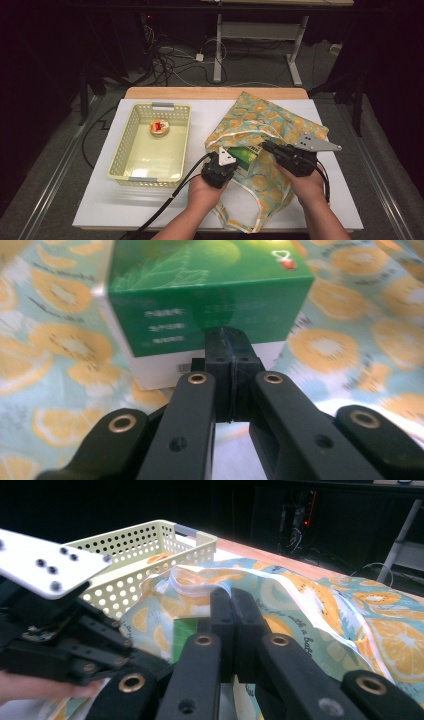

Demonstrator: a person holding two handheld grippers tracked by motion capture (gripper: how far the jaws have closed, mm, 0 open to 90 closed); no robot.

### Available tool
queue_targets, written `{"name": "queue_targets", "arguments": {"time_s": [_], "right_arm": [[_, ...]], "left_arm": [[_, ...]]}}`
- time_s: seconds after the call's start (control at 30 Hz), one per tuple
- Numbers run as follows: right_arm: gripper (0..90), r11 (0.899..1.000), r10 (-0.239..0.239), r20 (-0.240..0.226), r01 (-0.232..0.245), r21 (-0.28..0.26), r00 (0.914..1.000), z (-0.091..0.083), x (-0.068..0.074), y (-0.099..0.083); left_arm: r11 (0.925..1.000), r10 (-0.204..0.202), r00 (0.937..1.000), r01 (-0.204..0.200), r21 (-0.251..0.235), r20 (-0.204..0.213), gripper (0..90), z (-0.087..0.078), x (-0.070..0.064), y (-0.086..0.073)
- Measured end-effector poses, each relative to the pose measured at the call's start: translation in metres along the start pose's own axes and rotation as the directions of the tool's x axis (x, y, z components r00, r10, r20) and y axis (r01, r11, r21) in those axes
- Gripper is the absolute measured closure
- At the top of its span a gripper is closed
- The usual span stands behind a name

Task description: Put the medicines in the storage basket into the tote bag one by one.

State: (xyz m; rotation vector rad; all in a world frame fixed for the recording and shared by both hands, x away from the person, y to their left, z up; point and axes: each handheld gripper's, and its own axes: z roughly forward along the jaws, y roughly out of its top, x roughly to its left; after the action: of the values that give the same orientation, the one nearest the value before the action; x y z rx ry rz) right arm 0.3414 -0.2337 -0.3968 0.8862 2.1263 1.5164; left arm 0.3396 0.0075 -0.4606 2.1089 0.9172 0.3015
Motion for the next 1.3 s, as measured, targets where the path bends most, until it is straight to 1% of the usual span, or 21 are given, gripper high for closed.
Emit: {"name": "queue_targets", "arguments": {"time_s": [0.13,0.17,0.27,0.33,0.37,0.4,0.43,0.53,0.63,0.8,0.83,0.97,1.03,1.13,1.2,1.23,1.3], "right_arm": [[90.0,1.000,0.005,0.002,-0.005,-0.002,1.0000,0.000,-0.001,0.000],[90.0,1.000,0.008,0.003,-0.008,-0.002,1.0000,0.000,-0.001,0.000],[90.0,1.000,0.009,0.005,-0.009,-0.002,0.9999,-0.001,-0.003,0.000],[90.0,1.000,0.011,0.007,-0.011,-0.002,0.9999,-0.001,-0.004,-0.001],[90.0,1.000,0.015,0.008,-0.014,-0.001,0.9999,-0.001,-0.004,-0.001],[90.0,1.000,0.012,0.008,-0.012,-0.001,0.9999,-0.002,-0.005,-0.002],[90.0,1.000,0.014,0.010,-0.014,-0.002,0.9999,-0.002,-0.005,-0.002],[90.0,1.000,0.012,0.014,-0.012,-0.002,0.9998,-0.003,-0.006,-0.002],[90.0,1.000,0.011,0.014,-0.011,-0.002,0.9998,-0.004,-0.005,-0.002],[90.0,1.000,0.004,0.014,-0.004,0.001,0.9999,-0.004,-0.004,-0.001],[90.0,1.000,0.004,0.014,-0.004,0.002,0.9999,-0.004,-0.004,-0.001],[90.0,1.000,0.004,0.016,-0.004,0.004,0.9999,-0.004,-0.003,-0.002],[90.0,1.000,0.002,0.018,-0.002,0.008,0.9998,-0.004,-0.003,-0.002],[90.0,1.000,0.002,0.020,-0.002,0.006,0.9998,-0.004,-0.003,-0.002],[90.0,1.000,0.003,0.020,-0.003,0.007,0.9998,-0.004,-0.003,-0.002],[90.0,1.000,0.003,0.019,-0.003,0.007,0.9998,-0.004,-0.003,-0.002],[90.0,1.000,0.003,0.017,-0.003,0.009,0.9998,-0.004,-0.003,-0.003]], "left_arm": [[1.0000,0.001,0.9989,-0.001,0.004,-0.048,87.9,0.011,0.005,0.012],[1.0000,-0.005,0.9983,0.005,0.001,-0.057,87.9,0.014,0.007,0.015],[0.9997,-0.023,0.9982,0.023,0.002,-0.055,87.9,0.022,0.010,0.021],[0.9995,-0.032,0.9985,0.032,-0.002,-0.044,87.9,0.023,0.010,0.022],[0.9995,-0.031,0.9988,0.031,-0.005,-0.039,87.9,0.022,0.009,0.022],[0.9998,-0.019,0.9993,0.019,-0.001,-0.031,87.8,0.020,0.008,0.021],[0.9999,-0.013,0.9997,0.013,-0.007,-0.022,87.8,0.018,0.007,0.020],[0.9998,-0.010,0.9999,0.010,-0.019,0.006,87.7,0.007,0.004,0.015],[0.9994,-0.003,0.9998,0.004,-0.033,0.021,87.5,-0.005,0.003,0.008],[0.9989,0.003,0.9993,-0.001,-0.046,0.037,87.1,-0.029,0.003,-0.007],[0.9988,0.003,0.9991,-0.001,-0.050,0.042,84.7,-0.035,0.004,-0.009],[0.9976,0.009,0.9989,-0.006,-0.069,0.045,84.5,-0.057,0.007,-0.018],[0.9971,0.007,0.9988,-0.003,-0.077,0.049,81.0,-0.067,0.009,-0.022],[0.9967,0.009,0.9991,-0.005,-0.081,0.042,71.0,-0.081,0.014,-0.027],[0.9972,0.009,0.9998,-0.008,-0.074,0.019,61.5,-0.088,0.019,-0.031],[0.9974,0.005,0.9999,-0.005,-0.072,0.009,58.5,-0.091,0.021,-0.033],[0.9969,-0.005,0.9999,0.004,-0.079,-0.016,50.1,-0.098,0.027,-0.037]]}}
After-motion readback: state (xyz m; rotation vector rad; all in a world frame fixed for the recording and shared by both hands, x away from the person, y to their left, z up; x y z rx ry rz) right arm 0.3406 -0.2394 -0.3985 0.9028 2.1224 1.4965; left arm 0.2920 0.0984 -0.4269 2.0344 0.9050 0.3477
